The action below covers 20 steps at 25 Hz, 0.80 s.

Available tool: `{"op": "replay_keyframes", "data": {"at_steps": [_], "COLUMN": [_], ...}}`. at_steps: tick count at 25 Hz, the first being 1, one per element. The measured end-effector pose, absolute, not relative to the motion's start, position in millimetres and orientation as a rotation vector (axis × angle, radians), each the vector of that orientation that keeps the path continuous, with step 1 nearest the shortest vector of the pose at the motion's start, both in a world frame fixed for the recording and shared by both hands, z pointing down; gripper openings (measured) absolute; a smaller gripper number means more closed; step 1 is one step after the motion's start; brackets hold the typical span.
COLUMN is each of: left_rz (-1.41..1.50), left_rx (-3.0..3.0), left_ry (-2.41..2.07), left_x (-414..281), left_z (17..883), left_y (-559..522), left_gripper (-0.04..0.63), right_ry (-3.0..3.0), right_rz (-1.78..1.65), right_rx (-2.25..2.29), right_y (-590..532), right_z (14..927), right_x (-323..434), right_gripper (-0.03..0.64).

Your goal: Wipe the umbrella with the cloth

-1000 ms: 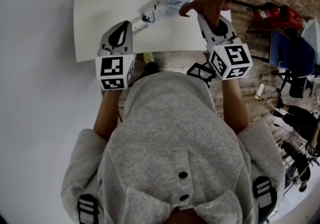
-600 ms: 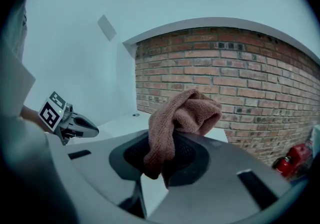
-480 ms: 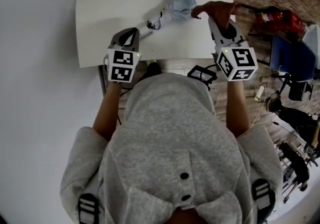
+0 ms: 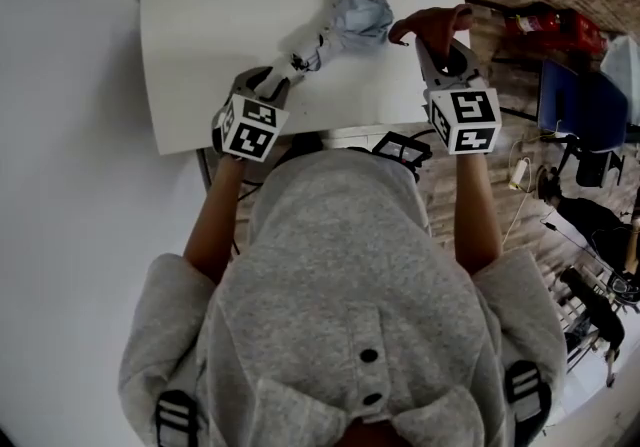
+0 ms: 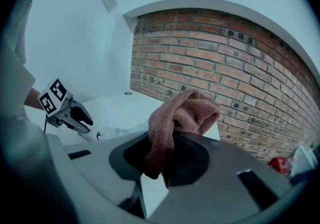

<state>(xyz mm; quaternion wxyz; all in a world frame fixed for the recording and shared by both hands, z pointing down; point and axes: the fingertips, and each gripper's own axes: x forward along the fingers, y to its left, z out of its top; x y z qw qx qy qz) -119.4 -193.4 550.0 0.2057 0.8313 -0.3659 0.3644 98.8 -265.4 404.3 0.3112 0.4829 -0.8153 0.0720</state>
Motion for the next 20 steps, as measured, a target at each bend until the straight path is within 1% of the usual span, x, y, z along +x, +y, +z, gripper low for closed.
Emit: {"op": "replay_keyframes", "data": {"at_steps": [3, 7, 14, 20], "left_rz": [1.059, 1.048, 1.084, 1.004], "left_rx": [2.31, 2.313, 2.32, 2.293], "left_ry": [-0.989, -0.96, -0.946, -0.964], "left_x": [-120.7, -119.4, -113.8, -114.2], "left_z": [556.1, 554.8, 563.2, 571.1], "left_y": [-192.1, -192.3, -193.5, -191.0], "left_gripper": [0.133, 0.133, 0.133, 0.135], "right_ry": [-2.057, -1.945, -1.914, -1.924], "right_rz": [0.163, 0.136, 0.204, 0.293], "right_rx": [1.221, 1.147, 1.065, 1.029], "right_y": [-269.5, -272.8, -274.2, -270.1], "right_z": [430.1, 470.6, 515.2, 549.6], "right_x": [104.4, 115.9, 118.4, 108.5], "right_gripper": [0.078, 0.078, 0.078, 0.078]}}
